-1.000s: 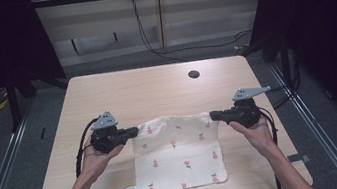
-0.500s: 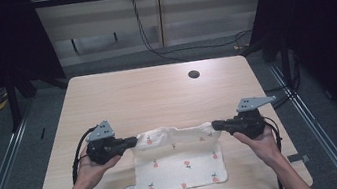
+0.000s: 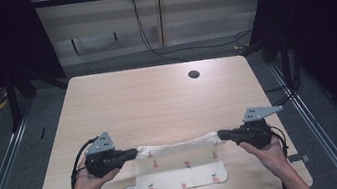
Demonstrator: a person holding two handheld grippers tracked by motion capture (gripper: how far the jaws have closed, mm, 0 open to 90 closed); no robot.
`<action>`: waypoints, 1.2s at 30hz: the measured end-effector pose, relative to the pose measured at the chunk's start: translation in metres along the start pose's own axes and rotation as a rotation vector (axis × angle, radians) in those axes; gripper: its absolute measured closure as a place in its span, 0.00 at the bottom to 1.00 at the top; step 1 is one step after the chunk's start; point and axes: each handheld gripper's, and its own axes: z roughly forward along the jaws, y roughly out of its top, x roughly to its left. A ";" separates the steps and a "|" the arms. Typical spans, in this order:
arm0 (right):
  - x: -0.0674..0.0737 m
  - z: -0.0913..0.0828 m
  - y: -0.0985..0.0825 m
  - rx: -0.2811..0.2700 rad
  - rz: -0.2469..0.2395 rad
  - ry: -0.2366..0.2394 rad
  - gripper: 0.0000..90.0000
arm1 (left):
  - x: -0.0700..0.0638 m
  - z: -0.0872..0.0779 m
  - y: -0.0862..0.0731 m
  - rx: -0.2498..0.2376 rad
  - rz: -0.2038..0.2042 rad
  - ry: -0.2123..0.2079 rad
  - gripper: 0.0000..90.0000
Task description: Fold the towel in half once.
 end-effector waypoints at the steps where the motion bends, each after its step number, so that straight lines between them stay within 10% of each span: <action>1: 0.000 0.000 -0.002 0.003 -0.001 0.000 0.99 | -0.001 0.000 -0.003 -0.001 -0.017 0.003 0.98; 24: 0.019 0.013 -0.051 0.167 0.001 0.011 0.95 | -0.014 0.025 -0.039 0.192 0.002 -0.081 0.97; 36: 0.022 0.013 -0.058 0.212 0.006 0.027 0.92 | -0.018 0.026 -0.044 0.215 0.004 -0.151 0.93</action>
